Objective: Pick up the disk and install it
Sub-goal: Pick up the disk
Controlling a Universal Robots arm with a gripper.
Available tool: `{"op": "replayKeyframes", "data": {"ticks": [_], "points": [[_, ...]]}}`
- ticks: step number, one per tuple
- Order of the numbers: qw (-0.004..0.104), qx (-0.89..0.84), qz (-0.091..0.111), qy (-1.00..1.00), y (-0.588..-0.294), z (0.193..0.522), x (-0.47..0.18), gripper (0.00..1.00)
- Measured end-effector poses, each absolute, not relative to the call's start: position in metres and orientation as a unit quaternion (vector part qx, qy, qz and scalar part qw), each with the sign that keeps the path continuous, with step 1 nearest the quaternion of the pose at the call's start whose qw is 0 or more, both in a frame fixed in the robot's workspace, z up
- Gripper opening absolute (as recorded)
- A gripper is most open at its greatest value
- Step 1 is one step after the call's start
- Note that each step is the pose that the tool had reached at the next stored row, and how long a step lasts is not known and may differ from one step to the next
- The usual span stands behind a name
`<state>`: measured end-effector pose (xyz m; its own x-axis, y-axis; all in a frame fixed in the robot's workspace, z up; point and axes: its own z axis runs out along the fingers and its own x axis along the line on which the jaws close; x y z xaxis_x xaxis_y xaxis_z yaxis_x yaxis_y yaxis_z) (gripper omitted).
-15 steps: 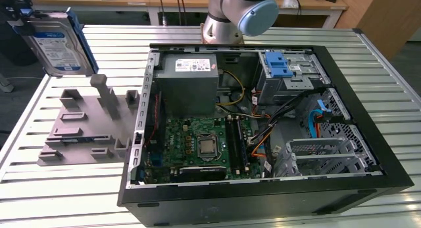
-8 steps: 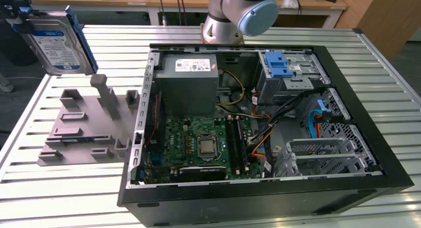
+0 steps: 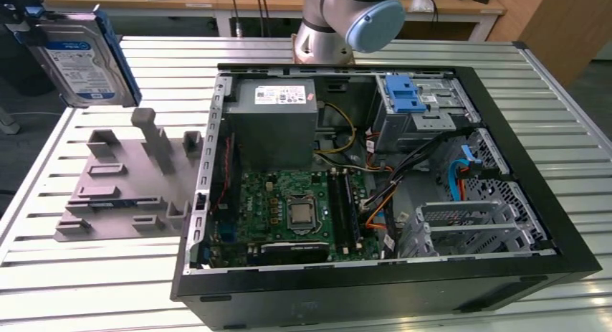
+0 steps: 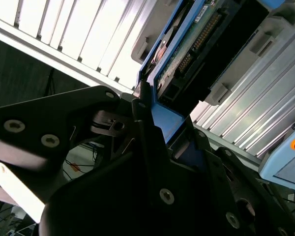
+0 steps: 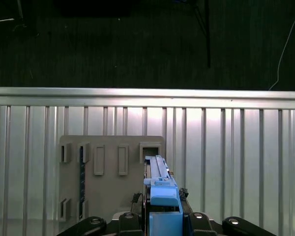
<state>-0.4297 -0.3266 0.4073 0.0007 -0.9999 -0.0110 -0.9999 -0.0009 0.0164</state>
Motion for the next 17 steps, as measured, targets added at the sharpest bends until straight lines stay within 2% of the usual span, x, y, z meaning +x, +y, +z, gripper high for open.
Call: {"op": "replayKeyframes", "data": {"ticks": [17], "points": [[0.002,0.707,-0.01,-0.707,-0.3266,0.4178,-0.4297,0.36]]}}
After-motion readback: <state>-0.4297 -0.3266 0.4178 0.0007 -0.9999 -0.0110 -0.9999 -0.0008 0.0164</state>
